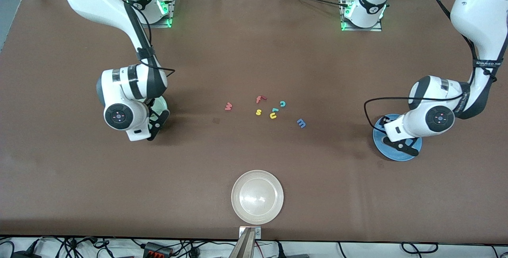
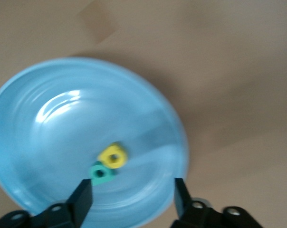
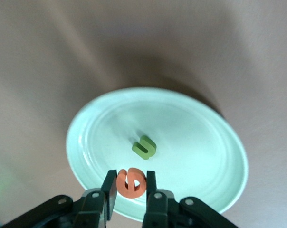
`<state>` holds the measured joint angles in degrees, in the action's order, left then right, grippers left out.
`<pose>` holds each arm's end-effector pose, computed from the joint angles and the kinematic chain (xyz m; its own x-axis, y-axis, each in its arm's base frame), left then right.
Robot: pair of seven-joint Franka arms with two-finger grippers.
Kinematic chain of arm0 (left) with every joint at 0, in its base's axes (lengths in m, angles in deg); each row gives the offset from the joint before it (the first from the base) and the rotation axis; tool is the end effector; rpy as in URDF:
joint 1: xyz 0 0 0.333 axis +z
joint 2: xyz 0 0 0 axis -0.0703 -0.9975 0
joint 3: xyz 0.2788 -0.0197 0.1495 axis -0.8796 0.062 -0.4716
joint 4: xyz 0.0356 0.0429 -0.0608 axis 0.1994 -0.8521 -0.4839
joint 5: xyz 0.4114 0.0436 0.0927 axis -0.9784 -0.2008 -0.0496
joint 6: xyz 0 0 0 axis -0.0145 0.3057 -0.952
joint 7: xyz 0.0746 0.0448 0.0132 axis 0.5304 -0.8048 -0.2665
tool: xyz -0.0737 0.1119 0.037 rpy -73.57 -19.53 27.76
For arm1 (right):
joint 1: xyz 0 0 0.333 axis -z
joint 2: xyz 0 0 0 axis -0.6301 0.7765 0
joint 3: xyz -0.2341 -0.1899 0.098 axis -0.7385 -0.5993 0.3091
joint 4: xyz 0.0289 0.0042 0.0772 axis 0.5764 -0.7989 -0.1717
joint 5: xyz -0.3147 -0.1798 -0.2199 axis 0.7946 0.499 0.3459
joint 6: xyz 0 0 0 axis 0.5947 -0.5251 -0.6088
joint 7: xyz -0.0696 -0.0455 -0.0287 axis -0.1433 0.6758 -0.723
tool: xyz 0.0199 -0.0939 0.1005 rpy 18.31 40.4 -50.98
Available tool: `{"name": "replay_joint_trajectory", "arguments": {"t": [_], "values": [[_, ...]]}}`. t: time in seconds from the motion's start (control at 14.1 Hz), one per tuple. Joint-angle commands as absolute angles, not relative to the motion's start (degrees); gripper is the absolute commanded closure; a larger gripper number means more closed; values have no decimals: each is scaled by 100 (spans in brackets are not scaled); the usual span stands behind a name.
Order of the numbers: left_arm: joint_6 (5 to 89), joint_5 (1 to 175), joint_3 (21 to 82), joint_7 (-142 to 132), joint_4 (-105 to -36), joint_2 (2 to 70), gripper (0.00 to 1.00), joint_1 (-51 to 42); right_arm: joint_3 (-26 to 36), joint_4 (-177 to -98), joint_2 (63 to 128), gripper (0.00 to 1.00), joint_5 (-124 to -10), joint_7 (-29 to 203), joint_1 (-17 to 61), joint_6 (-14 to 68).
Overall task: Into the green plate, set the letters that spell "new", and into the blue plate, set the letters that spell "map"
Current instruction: 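Carry the orange e to the green plate while the left gripper carries the teal q, then reach the pink m with the right gripper while the left gripper reaches the blue m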
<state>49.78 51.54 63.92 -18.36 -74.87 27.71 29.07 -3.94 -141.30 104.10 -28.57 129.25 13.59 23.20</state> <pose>0.6405 -0.0218 0.1779 0.8745 -0.4305 -0.2235 -0.4475 -0.8938 -0.0293 0.6107 0.1196 0.1728 0.4413 0.8208 -0.3628 0.8333 -0.5248 -0.1737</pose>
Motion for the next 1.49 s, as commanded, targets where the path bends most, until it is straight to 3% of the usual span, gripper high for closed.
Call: {"name": "replay_joint_trajectory", "arguments": {"t": [0.0,0.36,0.43,0.5,0.64,0.92,1.21,1.35,1.42], "values": [[4641,5286,7114,-1511,-7417,2987,0,2926,-296,-15088,10012,82,-2911,12871,1313,3095],[4685,5548,7529,-412,-6690,2549,0,2216,-269,-15248,9907,82,-2982,12871,1269,3221],[4676,5803,7512,-36,-6522,2486,0,1944,-269,-15248,9933,81,-2982,12871,1269,3247],[4667,5901,7451,664,-6494,2460,0,1654,-269,-15248,9933,73,-2982,12871,1269,3247],[4711,5849,7223,2202,-6468,2197,0,1319,-261,-15204,9916,0,-2982,12871,1260,3212],[4737,5867,7134,3927,-6362,1968,0,1115,-252,-14994,9854,0,-3324,12862,1260,3177],[5825,5867,7125,5720,-6617,1651,0,1071,12,-14397,9933,0,-4158,11900,850,3177],[5915,5858,7099,5883,-6643,1598,0,984,21,-14063,10161,0,-4177,10837,506,3238],[5915,5858,7082,5857,-6644,1520,7,983,38,-13914,10266,0,-4203,10388,348,3238]]}}
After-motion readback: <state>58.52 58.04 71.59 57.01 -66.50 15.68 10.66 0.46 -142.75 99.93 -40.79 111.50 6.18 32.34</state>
